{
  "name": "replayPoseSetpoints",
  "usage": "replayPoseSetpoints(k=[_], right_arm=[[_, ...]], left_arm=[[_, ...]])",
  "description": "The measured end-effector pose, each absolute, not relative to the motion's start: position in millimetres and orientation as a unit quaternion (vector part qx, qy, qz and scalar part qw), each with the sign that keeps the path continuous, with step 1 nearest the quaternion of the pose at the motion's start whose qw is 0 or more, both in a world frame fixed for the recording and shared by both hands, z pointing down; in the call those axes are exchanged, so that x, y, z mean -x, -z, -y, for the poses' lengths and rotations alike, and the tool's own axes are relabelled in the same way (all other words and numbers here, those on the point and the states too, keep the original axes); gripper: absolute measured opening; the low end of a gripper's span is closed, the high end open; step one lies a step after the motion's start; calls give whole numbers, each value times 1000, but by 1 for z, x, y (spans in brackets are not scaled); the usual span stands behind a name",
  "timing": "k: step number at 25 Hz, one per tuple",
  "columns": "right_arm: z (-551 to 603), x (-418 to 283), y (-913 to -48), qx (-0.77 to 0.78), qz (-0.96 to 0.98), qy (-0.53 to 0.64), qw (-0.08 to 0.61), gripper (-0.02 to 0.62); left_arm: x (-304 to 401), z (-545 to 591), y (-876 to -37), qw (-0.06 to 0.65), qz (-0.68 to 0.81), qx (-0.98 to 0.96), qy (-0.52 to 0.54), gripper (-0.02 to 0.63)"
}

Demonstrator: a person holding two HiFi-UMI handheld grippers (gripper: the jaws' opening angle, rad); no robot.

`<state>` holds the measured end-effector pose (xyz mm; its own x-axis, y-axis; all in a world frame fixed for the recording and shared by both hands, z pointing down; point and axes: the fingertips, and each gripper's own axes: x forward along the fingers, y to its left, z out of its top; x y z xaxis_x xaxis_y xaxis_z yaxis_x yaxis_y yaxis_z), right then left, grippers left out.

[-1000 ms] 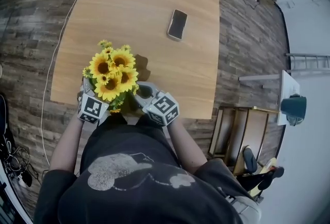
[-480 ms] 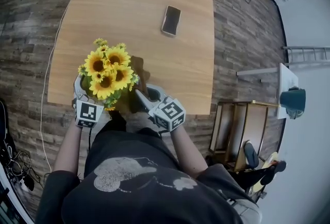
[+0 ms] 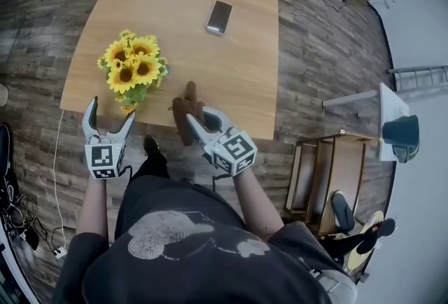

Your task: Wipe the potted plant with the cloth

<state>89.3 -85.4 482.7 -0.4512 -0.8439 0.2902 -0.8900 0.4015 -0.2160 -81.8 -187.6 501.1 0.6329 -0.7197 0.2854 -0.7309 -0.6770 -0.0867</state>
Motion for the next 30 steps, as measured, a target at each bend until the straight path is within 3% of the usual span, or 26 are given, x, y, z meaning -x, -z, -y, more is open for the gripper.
replayPoseSetpoints(k=[2,6,10,13,23,30], right_arm=[[62,-94,-472,-519,838,-159,63,43],[15,-102,-456,-517,843,-133,55,43],[-35,-107,-441,-514,850,-110,46,43],[-67,-110,-435,-516,849,-108,33,43],[-125,-95,-422,-498,861,-95,24,43],[-134,-104,-422,-508,852,-125,0,43]], left_arm=[[83,164,-485,26,423,-897,-129,431],[69,111,-463,13,422,-901,-96,402],[50,54,-435,8,419,-906,-58,307],[39,15,-421,24,420,-907,-35,274],[31,-44,-383,50,443,-895,9,24],[14,-58,-385,69,404,-912,2,18]])
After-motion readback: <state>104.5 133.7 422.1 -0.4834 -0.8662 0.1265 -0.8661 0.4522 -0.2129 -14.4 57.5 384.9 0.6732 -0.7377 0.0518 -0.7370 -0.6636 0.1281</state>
